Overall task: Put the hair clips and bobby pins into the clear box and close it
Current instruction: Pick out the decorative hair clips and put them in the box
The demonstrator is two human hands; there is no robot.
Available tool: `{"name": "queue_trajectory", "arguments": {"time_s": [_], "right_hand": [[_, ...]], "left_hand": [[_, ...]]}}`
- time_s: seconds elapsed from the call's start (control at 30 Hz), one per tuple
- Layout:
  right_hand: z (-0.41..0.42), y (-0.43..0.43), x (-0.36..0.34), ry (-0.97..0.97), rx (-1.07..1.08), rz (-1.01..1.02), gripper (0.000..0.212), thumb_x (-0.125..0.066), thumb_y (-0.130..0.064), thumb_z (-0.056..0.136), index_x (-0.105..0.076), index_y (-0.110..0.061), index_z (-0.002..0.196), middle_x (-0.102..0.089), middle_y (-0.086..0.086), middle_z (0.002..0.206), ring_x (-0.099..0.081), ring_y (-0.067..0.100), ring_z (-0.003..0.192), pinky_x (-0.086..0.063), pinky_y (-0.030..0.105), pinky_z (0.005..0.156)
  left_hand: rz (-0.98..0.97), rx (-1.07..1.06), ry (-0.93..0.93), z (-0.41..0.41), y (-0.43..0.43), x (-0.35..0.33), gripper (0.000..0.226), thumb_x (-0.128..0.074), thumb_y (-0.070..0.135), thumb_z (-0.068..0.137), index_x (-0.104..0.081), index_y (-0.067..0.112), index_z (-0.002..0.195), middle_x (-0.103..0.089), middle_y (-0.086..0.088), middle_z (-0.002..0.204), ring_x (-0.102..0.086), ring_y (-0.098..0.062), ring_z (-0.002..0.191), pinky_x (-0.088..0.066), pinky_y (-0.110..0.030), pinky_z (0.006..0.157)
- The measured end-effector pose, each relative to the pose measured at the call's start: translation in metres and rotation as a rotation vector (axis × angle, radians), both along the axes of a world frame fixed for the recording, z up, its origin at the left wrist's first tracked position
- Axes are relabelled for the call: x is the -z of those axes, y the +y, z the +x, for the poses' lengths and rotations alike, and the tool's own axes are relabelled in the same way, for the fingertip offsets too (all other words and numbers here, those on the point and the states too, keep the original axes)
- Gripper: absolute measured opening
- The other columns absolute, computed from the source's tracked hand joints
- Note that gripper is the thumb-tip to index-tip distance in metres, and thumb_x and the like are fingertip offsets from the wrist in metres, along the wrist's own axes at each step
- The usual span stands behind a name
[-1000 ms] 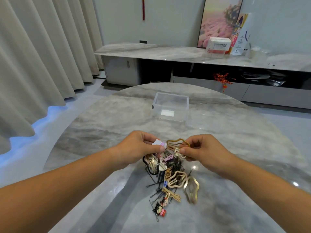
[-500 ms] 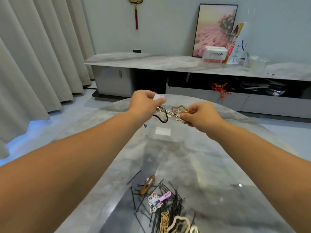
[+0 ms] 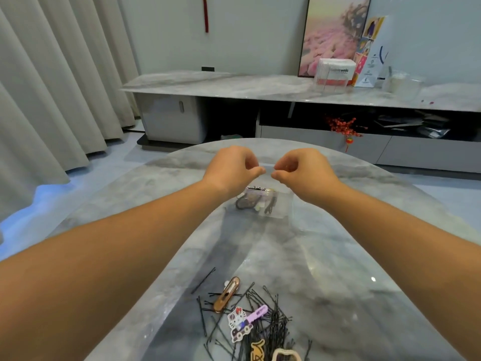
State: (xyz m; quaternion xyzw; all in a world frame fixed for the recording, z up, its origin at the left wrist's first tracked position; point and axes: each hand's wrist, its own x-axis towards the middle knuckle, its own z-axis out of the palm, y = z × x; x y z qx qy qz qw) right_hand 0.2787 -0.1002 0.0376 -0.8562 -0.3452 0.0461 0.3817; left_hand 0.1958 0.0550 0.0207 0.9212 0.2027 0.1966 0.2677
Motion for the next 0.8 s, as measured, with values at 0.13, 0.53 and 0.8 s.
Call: {"name": "queue_trajectory", "arguments": {"time_s": [0.13,0.53,0.8], "right_hand": [[-0.019,-0.025,-0.001,-0.009,-0.051,0.029,0.006,-0.072,-0.024,0.085,-0.072,-0.018,0.086,-0.069,-0.008,0.077,-0.065,0.010,0.075,-0.049,0.025,0.066],[-0.135,-0.138,0.014,0.132,-0.490,-0.423,0.034,-0.081,-0.033,0.075,-0.069,-0.029,0.107,-0.067,-0.013,0.102,-0.063,0.004,0.089,-0.053,0.023,0.079],[-0.160,-0.157,0.036,-0.147,-0.707,-0.699,0.094,-0.081,-0.038,0.068,-0.030,-0.044,0.147,-0.034,-0.003,0.137,-0.033,0.017,0.127,-0.032,0.026,0.107]], "left_hand": [[0.000,-0.023,-0.090,-0.022,-0.006,-0.006,0.013,-0.070,0.038,0.084,-0.071,0.025,0.081,-0.067,0.009,0.072,-0.064,-0.011,0.071,-0.057,-0.035,0.071],[-0.020,0.164,0.345,-0.166,-0.089,0.017,0.022,-0.067,0.048,0.085,-0.066,0.027,0.083,-0.065,0.009,0.076,-0.062,-0.013,0.072,-0.053,-0.031,0.067],[-0.021,0.325,0.706,-0.234,-0.153,0.019,0.078,-0.074,0.070,0.064,-0.046,0.028,0.123,-0.054,0.003,0.116,-0.056,-0.016,0.102,-0.052,-0.039,0.088]]}}
